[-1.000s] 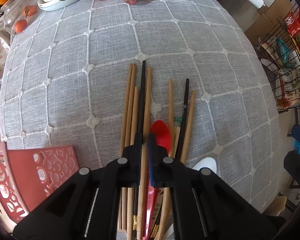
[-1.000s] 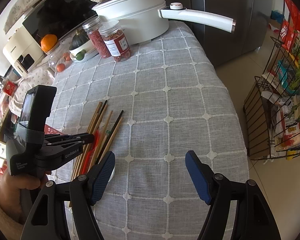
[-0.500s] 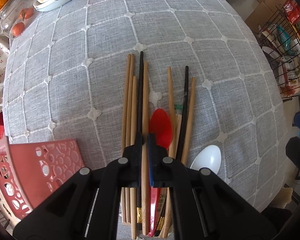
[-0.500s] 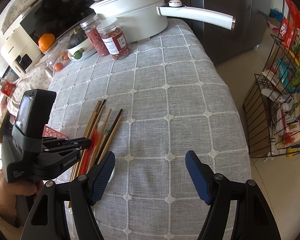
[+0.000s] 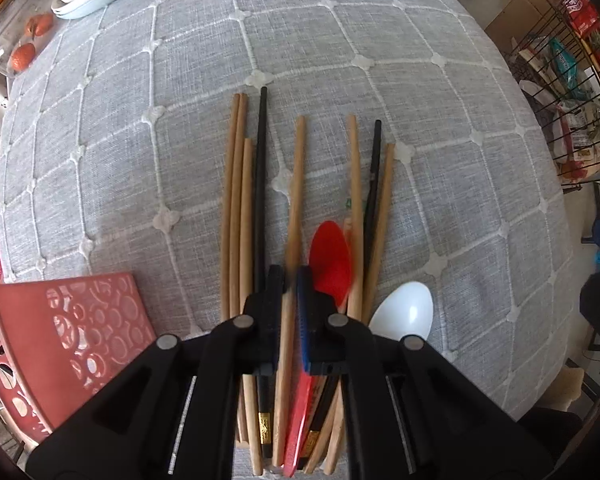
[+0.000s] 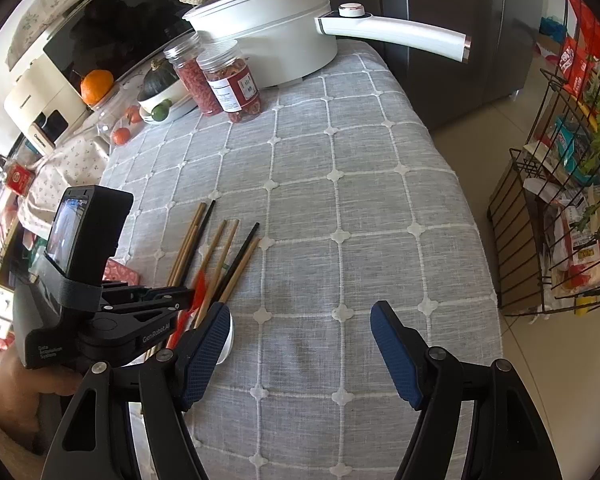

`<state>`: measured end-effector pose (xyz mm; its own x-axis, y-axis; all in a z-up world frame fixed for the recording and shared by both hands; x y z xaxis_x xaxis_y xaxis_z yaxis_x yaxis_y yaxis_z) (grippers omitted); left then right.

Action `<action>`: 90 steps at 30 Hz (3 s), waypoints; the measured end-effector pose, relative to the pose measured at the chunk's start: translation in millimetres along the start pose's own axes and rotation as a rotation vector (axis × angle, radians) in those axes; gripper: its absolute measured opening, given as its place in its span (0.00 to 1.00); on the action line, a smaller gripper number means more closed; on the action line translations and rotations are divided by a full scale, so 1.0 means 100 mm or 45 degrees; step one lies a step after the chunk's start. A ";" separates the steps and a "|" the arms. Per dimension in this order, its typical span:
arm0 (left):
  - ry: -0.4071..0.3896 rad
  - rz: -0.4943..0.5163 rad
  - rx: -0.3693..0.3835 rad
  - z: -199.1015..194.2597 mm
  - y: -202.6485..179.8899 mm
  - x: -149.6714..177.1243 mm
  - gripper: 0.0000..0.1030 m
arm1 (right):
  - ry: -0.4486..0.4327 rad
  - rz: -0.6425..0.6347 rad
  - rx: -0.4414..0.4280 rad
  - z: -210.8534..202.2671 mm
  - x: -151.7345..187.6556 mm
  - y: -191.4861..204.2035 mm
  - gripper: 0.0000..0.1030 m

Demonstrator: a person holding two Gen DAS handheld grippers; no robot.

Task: Organize utensils
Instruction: 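Lower the left tool onto the pile and grasp a wooden chopstick, then lift the wooden chopstick with the left tool while the right tool grasps the white spoon, then lower the chopstick into the pink basket with the left tool while the right carries the spoon over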

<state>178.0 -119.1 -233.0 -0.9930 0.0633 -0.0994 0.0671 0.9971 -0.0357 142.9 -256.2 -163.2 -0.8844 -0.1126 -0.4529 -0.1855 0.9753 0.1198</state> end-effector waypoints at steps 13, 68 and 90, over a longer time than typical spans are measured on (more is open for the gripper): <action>-0.316 0.012 0.106 -0.67 0.21 -0.06 0.08 | -0.002 0.001 -0.010 0.02 -0.02 0.05 0.72; -1.544 -0.376 0.389 -2.33 1.59 0.13 0.08 | -0.455 -0.151 -0.087 -0.49 -0.42 0.99 0.03; -1.214 -0.404 0.318 -1.71 1.75 -0.04 0.29 | -0.857 -0.129 -0.049 -0.98 -0.82 1.47 0.03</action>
<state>177.6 62.3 -68.4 -0.4866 -0.3688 -0.7920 -0.0580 0.9181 -0.3920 145.9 -122.3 -22.3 -0.4050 -0.0480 -0.9131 -0.2794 0.9573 0.0737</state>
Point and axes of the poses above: each gripper's, at about its wrist camera, not at the fingertips, and z roughly the way its jaws point, y to its left, x to its underside, the point moved 8 cm from there along z, roughly the way its jaws point, and after that the axes turned 15 degrees about -z, right-handed, at the moved point
